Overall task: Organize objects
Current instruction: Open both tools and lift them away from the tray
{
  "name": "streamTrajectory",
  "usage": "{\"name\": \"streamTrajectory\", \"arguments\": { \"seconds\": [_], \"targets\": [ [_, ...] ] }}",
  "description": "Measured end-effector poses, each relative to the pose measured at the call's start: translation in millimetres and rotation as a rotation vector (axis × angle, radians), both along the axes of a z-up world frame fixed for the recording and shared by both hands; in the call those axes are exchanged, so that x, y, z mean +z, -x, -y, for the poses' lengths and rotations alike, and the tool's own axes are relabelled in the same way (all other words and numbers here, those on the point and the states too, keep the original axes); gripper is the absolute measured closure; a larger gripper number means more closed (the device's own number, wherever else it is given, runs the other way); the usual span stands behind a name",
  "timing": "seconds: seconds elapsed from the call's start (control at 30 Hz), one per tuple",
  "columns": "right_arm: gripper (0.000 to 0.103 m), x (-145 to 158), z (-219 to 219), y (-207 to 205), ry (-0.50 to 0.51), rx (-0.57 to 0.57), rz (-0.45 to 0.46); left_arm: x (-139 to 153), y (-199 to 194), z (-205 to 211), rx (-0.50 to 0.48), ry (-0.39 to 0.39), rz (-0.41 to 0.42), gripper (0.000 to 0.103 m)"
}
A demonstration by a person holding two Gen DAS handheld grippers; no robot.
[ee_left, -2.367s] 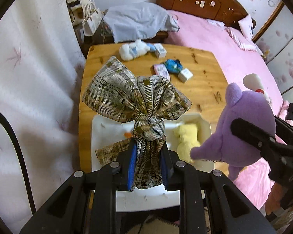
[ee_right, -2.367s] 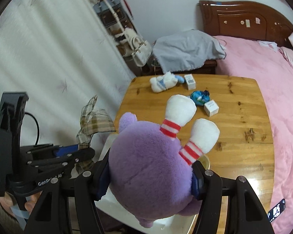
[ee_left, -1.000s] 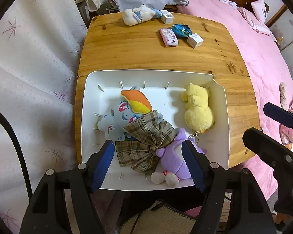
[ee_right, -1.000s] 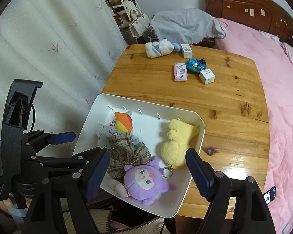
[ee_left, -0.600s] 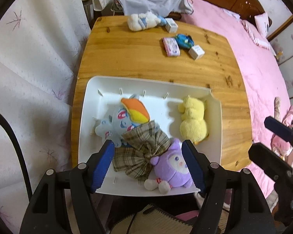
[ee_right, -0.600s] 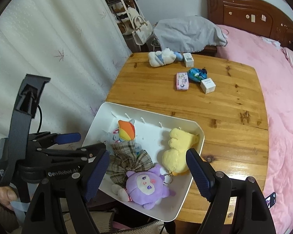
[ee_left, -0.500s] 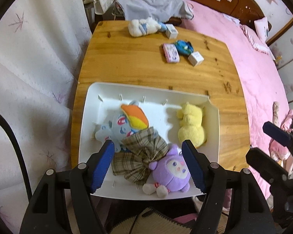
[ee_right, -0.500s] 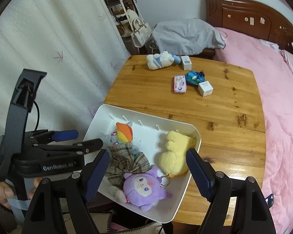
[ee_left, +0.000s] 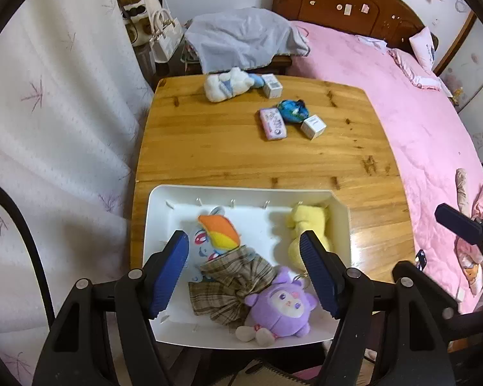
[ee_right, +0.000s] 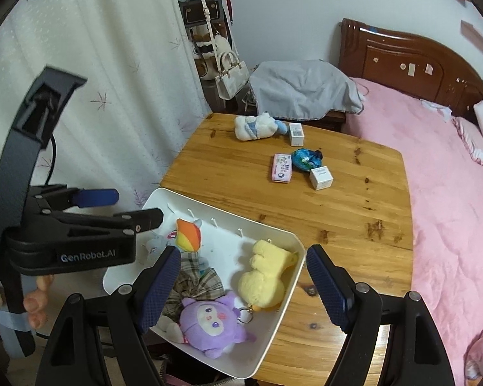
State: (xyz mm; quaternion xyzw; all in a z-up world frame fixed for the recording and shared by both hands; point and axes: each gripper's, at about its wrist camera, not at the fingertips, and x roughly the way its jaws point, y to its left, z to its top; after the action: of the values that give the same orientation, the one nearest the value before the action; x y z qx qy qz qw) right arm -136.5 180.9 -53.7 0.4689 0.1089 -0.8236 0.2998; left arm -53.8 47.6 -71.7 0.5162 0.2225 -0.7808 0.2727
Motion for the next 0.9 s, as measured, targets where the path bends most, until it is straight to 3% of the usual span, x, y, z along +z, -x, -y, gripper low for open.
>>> {"name": "streamTrajectory", "arguments": {
  "seconds": [0.3, 0.53, 0.7, 0.9],
  "targets": [
    [0.022, 11.1, -14.1, 1.9, -0.021, -0.004, -0.08, 28.5, 22.3, -6.5, 0.022, 0.024, -0.069, 0.028],
    [0.022, 15.5, -30.0, 13.0, -0.006, -0.023, -0.106, 52.8, 39.7, -13.8, 0.024, 0.15, -0.068, 0.028],
    [0.022, 13.2, -39.0, 23.5, 0.0, -0.036, -0.111, 66.3, 48.8, -6.1, 0.034, 0.126, -0.103, 0.025],
    [0.022, 3.6, -50.3, 47.6, -0.002, -0.086, -0.085, 81.3, 63.2, 13.2, 0.037, 0.179, -0.105, 0.02]
  ]
}}
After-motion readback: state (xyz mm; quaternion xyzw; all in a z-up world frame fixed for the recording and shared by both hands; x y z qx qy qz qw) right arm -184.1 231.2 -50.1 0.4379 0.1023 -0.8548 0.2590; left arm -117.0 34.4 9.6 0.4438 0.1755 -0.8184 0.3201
